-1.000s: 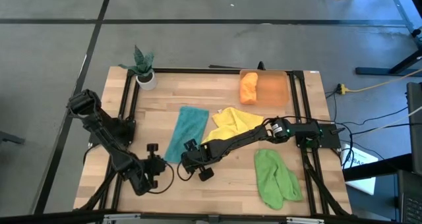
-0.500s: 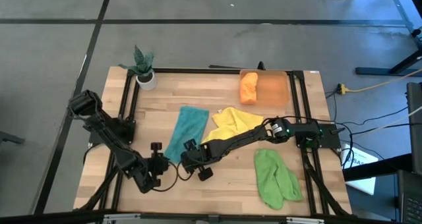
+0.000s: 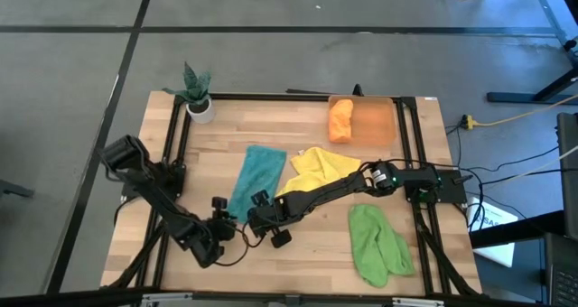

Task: Roll microfiber towels into tight, uniform cylinder then place into a basket
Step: Roll the blue microfiber towel

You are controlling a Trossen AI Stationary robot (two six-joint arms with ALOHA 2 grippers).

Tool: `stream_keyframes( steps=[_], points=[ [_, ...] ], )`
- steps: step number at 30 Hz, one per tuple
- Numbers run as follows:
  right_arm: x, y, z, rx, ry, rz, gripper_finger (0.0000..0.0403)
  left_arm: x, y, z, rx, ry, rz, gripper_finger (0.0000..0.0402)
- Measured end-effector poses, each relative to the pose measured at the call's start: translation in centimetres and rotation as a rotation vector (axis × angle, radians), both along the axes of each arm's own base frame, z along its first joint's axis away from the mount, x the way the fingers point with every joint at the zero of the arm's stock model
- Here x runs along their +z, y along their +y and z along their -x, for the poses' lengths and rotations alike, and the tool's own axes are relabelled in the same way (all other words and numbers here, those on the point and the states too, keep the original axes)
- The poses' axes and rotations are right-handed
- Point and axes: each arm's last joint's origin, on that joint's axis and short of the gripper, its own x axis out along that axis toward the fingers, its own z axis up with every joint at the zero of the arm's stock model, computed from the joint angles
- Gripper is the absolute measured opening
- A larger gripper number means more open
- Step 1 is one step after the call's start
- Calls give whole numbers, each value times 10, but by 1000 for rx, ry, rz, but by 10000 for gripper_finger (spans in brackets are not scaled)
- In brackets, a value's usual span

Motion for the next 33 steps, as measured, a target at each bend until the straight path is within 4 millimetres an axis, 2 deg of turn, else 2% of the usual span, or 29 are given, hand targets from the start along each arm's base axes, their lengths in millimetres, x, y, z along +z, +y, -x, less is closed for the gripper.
stream_keyframes(
  steps=[12,26,29,33],
  points=[
    [0,0,0,-20,0,-11,4,-4,5,1,54,17,-23,101],
    [0,0,-1,-20,-7,-13,5,-4,20,-10,143,35,-16,97],
    [0,0,-1,-20,-8,-13,6,-4,20,-10,144,44,-7,80],
    [0,0,-1,-20,-9,-13,6,-4,20,-10,143,51,1,29]
  ],
)
